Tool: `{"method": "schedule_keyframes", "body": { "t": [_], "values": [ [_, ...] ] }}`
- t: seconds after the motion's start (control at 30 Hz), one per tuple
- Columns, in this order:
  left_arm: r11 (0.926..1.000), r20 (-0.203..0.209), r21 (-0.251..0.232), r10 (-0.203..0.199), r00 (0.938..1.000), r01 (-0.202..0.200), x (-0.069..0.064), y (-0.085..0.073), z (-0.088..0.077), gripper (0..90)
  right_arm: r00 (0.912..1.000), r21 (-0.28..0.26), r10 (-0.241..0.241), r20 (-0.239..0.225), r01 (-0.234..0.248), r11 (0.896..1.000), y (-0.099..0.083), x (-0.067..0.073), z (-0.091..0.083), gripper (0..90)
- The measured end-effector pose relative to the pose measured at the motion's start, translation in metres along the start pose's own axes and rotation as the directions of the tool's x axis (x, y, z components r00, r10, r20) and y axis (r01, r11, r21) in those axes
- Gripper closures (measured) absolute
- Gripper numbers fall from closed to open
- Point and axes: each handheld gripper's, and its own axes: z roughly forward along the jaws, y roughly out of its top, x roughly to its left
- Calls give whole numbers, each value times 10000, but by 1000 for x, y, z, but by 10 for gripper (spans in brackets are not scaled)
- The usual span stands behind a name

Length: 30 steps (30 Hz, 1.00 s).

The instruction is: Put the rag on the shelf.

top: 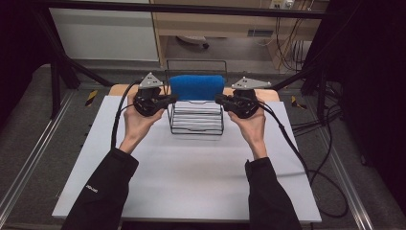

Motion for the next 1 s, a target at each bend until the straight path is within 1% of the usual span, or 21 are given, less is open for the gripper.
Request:
{"method": "schedule_keyframes", "body": {
  "t": [0.1,0.2,0.27,0.4,0.43,0.5,0.53,0.6,0.7,0.83,0.97,1.0],
  "values": [
    [10000,26,-45,-32,10000,33,1,-1,-2,896,9999,-240,-10,-171,6,9997,1,1,-4,809],
    [9998,34,-122,-142,9999,142,2,-1,-8,853,9997,-468,11,-230,-22,9989,3,2,-12,756],
    [9998,79,-92,-194,9998,195,4,-2,-12,800,9997,-554,-15,-249,1,9985,3,2,-18,700],
    [9998,-59,89,-194,9998,194,8,-6,-21,674,9997,-774,31,-252,-51,9970,4,2,-29,593],
    [9997,-58,161,-179,9998,180,9,-7,-23,644,9995,-848,90,-298,-115,9963,4,2,-33,561],
    [9995,-105,254,-170,9998,173,10,-10,-26,592,9996,-1016,142,-239,-166,9947,4,1,-39,487],
    [9992,-118,362,-169,9998,173,10,-12,-29,565,9995,-1018,186,-257,-211,9946,4,1,-41,463],
    [9991,-119,410,-135,9998,140,11,-16,-32,512,9988,-968,390,-297,-417,9944,2,-1,-46,387],
    [9989,-93,444,-111,9999,115,12,-22,-37,432,9987,-852,441,-252,-461,9953,-2,-2,-51,313],
    [9990,-228,441,7,9997,3,12,-34,-44,344,9978,-737,627,-220,-641,9952,-10,-5,-57,196],
    [9984,-278,564,-69,9996,85,14,-46,-50,242,9968,-498,784,-156,-791,9956,-19,-10,-61,120],
    [9984,-278,564,-69,9996,85,14,-46,-50,219,9964,-438,825,-171,-832,9956,-22,-11,-62,112]
  ]
}}
